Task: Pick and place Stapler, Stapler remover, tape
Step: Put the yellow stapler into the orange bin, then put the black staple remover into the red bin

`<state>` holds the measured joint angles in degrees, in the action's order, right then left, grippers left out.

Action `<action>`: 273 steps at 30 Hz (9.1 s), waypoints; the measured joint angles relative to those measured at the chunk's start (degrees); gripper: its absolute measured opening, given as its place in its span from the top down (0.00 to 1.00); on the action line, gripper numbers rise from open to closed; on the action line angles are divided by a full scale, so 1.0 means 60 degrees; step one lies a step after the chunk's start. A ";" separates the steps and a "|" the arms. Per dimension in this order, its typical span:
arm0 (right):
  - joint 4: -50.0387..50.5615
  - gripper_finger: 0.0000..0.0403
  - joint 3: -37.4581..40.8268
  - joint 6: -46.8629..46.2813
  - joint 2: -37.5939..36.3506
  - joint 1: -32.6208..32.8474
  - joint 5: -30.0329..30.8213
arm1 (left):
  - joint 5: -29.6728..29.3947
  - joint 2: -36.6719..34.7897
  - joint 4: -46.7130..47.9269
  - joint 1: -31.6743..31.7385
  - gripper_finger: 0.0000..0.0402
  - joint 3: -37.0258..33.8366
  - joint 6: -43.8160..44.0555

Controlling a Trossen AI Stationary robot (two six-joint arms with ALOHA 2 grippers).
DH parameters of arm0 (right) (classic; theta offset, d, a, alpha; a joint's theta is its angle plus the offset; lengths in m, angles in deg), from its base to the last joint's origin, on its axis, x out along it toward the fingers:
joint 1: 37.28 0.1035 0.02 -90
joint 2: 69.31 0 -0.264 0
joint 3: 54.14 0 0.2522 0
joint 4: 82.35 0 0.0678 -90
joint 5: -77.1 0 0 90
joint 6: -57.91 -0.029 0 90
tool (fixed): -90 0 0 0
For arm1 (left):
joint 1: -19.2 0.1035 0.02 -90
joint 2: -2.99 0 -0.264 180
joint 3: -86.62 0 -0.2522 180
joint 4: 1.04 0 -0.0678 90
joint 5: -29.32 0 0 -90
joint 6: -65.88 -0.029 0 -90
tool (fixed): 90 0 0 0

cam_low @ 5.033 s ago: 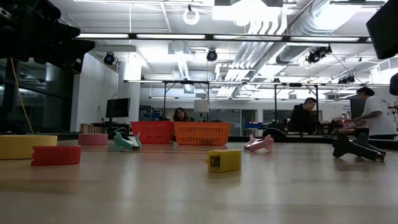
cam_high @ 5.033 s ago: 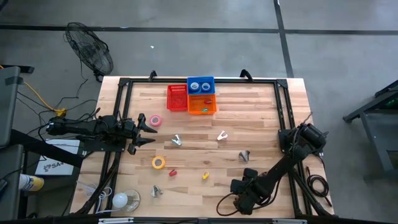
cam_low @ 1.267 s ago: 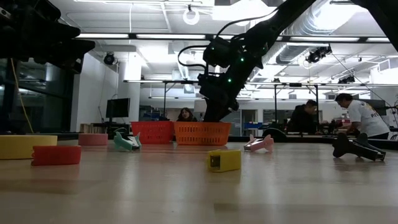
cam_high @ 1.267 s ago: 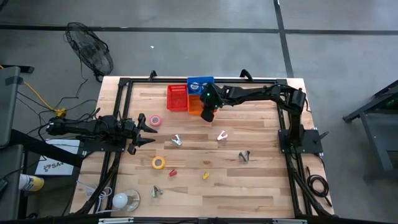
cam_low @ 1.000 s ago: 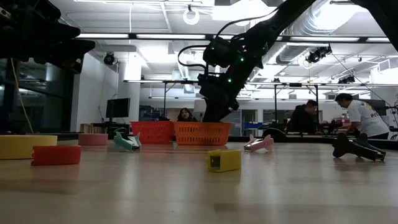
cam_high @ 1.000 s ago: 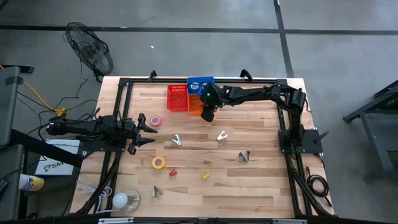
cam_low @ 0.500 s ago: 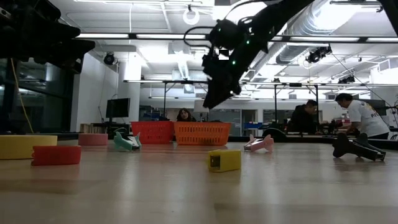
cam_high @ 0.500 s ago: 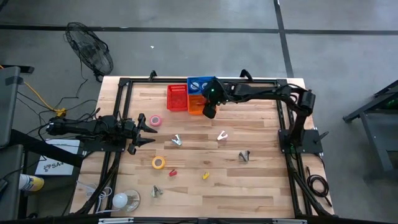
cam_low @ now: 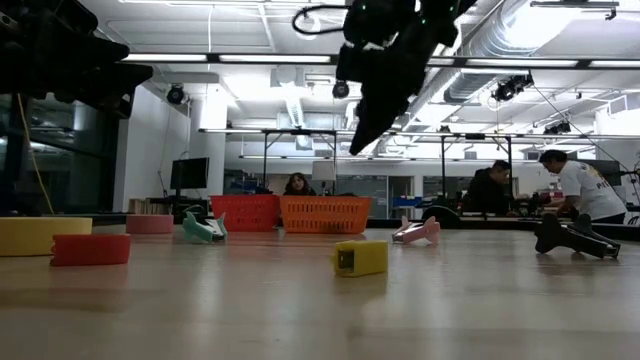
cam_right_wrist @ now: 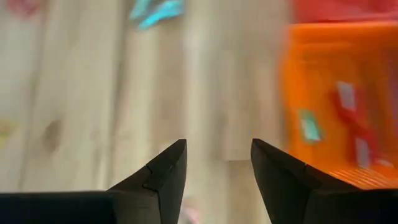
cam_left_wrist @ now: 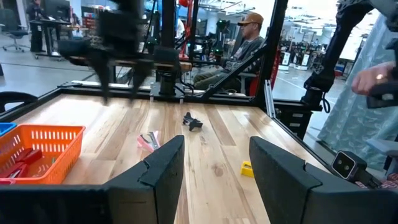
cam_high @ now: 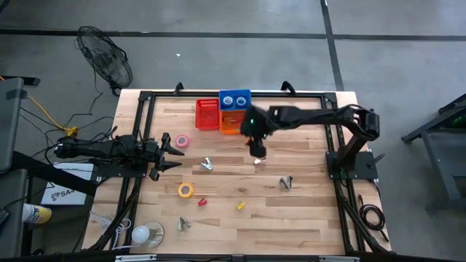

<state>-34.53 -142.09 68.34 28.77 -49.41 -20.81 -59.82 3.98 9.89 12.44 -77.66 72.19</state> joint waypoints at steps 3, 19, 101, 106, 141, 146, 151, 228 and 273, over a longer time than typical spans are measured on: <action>0.0209 0.58 0.0004 0.0775 0.0000 0.0737 -0.0093 | 0.0000 -0.0003 0.0000 0.0000 0.55 -0.0003 0.0004; -0.1601 0.57 0.0001 0.1958 0.0420 0.4113 0.0475 | 0.0003 0.0001 -0.0002 0.0000 0.55 -0.0003 0.0000; -0.2615 0.87 0.0000 -0.1145 0.3202 0.4963 -0.0205 | -0.0068 -0.0001 0.0532 0.0000 0.55 -0.0001 0.0000; -0.2546 0.85 0.0007 -0.2057 0.3131 0.4834 0.0262 | -0.0067 -0.0003 0.0534 0.0000 0.55 -0.0002 0.0003; -0.2648 0.85 0.0004 -0.1861 0.1260 -0.0397 0.2742 | -0.0073 -0.0003 0.0568 0.0000 0.55 0.0000 0.0003; -0.3083 0.85 0.0004 -0.1441 0.1260 -0.1072 0.1801 | -0.0073 0.0000 0.0568 0.0001 0.55 0.0000 0.0003; -0.3386 0.84 0.0004 -0.1488 0.1337 -0.1466 0.1718 | -0.0072 -0.0001 0.0568 0.0004 0.55 0.0000 0.0000; 0.5452 0.57 0.0000 -0.6558 -0.1723 0.1972 0.2227 | -0.0069 -0.0003 0.0568 0.0004 0.55 0.0000 0.0002; 0.2474 0.57 0.3475 -1.8644 -0.1712 0.9057 0.5770 | -0.0069 0.0001 0.0568 0.0000 0.55 0.0000 0.0002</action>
<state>-19.69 -121.24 -43.53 18.50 4.93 13.81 -60.23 3.99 13.30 12.44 -77.66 72.20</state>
